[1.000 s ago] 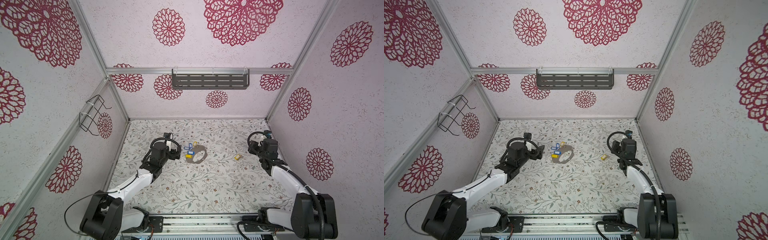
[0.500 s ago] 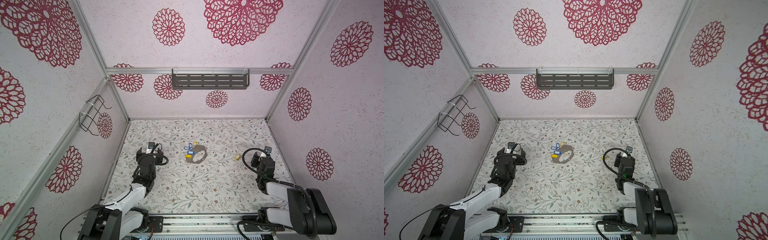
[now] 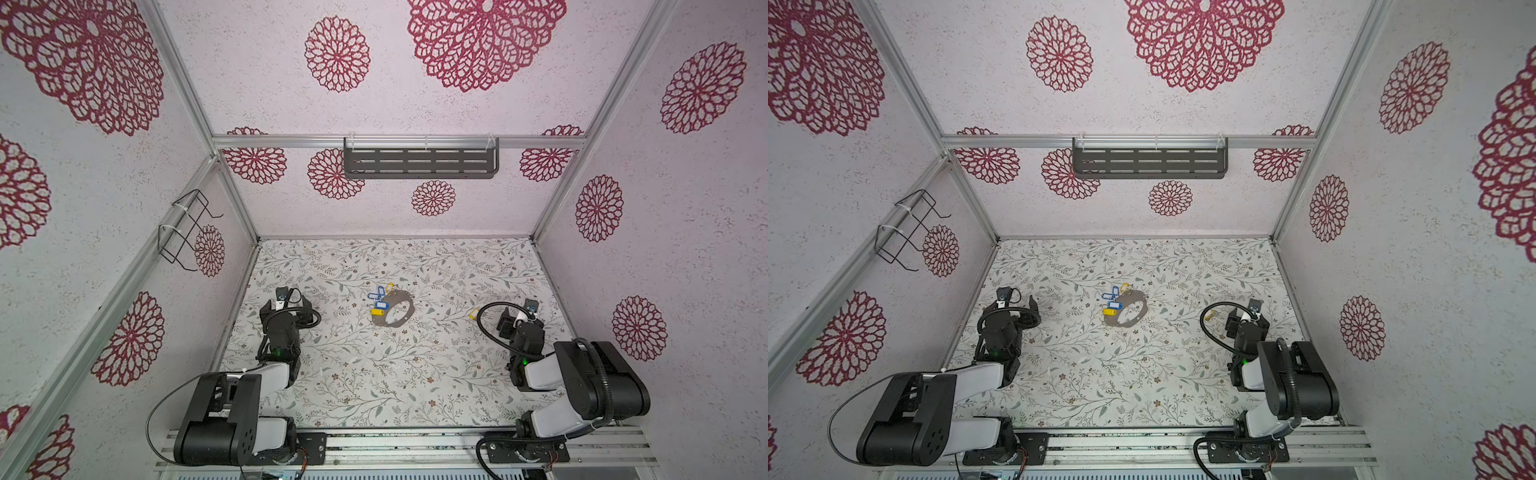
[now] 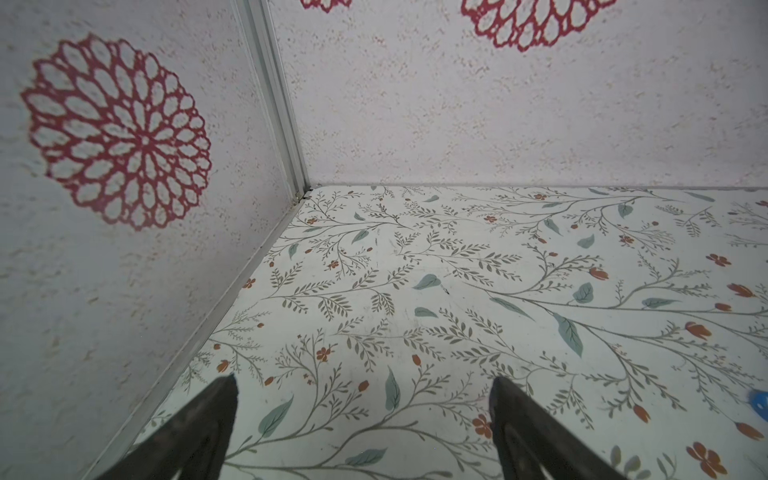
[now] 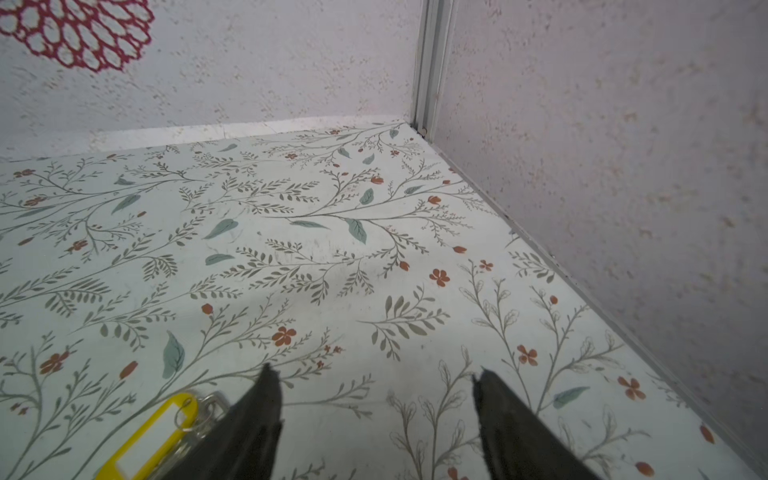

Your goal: Remove the keys from the keyring

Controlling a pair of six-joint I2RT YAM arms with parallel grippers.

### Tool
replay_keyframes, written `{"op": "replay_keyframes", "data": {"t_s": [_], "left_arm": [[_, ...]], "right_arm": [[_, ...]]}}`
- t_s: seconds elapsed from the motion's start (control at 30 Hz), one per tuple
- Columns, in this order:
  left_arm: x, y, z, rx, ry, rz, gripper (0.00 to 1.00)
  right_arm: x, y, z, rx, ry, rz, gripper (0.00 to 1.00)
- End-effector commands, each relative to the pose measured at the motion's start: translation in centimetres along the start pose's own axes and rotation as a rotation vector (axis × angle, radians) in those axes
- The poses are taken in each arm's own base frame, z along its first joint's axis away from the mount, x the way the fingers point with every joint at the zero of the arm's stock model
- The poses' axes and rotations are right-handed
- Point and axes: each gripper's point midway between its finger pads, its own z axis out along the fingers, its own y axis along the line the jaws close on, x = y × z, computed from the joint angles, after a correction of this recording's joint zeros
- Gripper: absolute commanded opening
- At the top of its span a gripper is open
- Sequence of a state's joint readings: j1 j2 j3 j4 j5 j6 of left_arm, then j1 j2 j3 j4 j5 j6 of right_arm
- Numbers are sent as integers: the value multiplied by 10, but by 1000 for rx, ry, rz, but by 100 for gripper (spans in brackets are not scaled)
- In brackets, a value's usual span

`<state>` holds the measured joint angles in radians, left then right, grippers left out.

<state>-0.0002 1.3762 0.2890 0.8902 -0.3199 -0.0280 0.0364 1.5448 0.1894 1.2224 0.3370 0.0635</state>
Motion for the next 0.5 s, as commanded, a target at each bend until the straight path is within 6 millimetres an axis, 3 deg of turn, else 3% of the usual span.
{"op": "replay_keyframes", "data": {"t_s": [0.0,0.1,0.23,0.27,0.33,0.47], "left_arm": [[-3,13,12,5,-52,-101,97],[2,28,19,7,-111,-178,97],[14,31,37,-3,34,-200,97],[9,26,42,18,28,-176,97],[10,-4,39,186,55,-117,97],[7,-12,35,212,26,-79,97]], "right_arm": [[-25,5,1,-19,-87,16,99],[-26,6,0,-26,-92,9,99],[-26,8,2,-29,-89,3,99],[-26,8,3,-27,-83,3,99],[-25,9,8,-18,-62,1,99],[-25,11,8,-29,-59,-6,99]]}}
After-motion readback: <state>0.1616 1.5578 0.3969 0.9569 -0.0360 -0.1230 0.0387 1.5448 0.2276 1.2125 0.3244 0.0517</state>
